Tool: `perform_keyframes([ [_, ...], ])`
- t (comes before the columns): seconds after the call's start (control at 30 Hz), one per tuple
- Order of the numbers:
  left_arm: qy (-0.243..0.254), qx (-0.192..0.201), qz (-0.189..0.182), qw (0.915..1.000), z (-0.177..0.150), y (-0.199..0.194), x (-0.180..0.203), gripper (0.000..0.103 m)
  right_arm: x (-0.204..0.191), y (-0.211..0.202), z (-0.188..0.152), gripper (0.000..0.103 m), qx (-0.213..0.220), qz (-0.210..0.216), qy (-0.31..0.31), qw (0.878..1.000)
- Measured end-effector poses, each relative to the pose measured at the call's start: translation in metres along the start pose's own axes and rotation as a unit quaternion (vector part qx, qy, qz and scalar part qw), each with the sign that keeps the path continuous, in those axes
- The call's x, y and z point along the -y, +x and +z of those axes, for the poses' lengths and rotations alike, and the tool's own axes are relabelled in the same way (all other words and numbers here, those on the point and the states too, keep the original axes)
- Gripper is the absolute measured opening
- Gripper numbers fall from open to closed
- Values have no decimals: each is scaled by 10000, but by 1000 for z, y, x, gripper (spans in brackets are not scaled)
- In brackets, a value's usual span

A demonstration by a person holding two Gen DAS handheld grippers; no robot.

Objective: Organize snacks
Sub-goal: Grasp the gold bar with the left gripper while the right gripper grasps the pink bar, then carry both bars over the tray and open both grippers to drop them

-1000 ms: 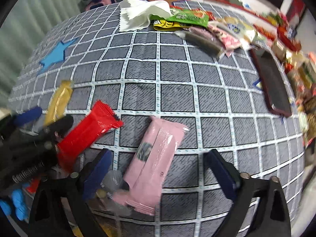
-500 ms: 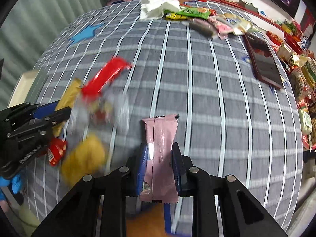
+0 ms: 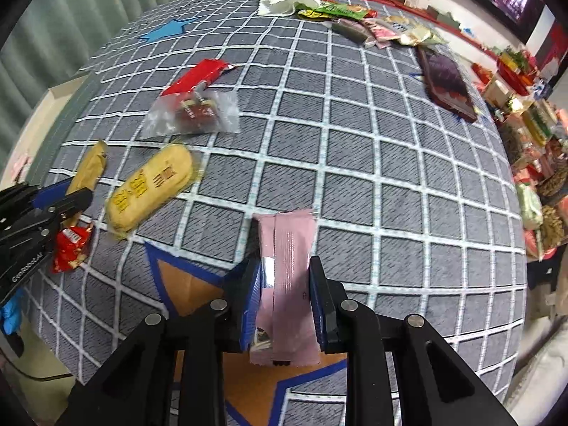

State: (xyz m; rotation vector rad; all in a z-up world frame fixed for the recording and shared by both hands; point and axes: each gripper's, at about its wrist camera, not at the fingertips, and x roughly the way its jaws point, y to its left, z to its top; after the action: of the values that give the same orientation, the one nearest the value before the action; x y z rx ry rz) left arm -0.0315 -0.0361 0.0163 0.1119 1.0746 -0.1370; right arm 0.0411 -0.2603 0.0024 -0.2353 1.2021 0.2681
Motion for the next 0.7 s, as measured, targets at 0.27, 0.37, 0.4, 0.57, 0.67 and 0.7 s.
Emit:
perform_keyframes([
  [0.27, -102, 12, 21, 9999, 9, 8, -3, 55, 8, 6, 2, 75, -34, 49, 169, 9998],
  [0.37, -53, 13, -112, 9999, 8, 5, 0, 30, 8, 8, -1, 65, 12, 129, 230, 9997],
  [0.4, -2, 2, -100, 10000, 7, 4, 1, 25, 7, 6, -2, 45, 21, 144, 199, 9997],
  [0.57, -294, -29, -379, 9988, 3, -5, -5, 24, 6, -2, -5, 25, -22, 424, 374, 9984],
  [0.67, -306, 147, -339, 9988, 3, -20, -8, 24, 7, -14, -5, 25, 53, 860, 579, 9946],
  [0.7, -310, 205, -331, 9988, 3, -25, -9, 24, 5, -18, -4, 25, 80, 909, 580, 9941],
])
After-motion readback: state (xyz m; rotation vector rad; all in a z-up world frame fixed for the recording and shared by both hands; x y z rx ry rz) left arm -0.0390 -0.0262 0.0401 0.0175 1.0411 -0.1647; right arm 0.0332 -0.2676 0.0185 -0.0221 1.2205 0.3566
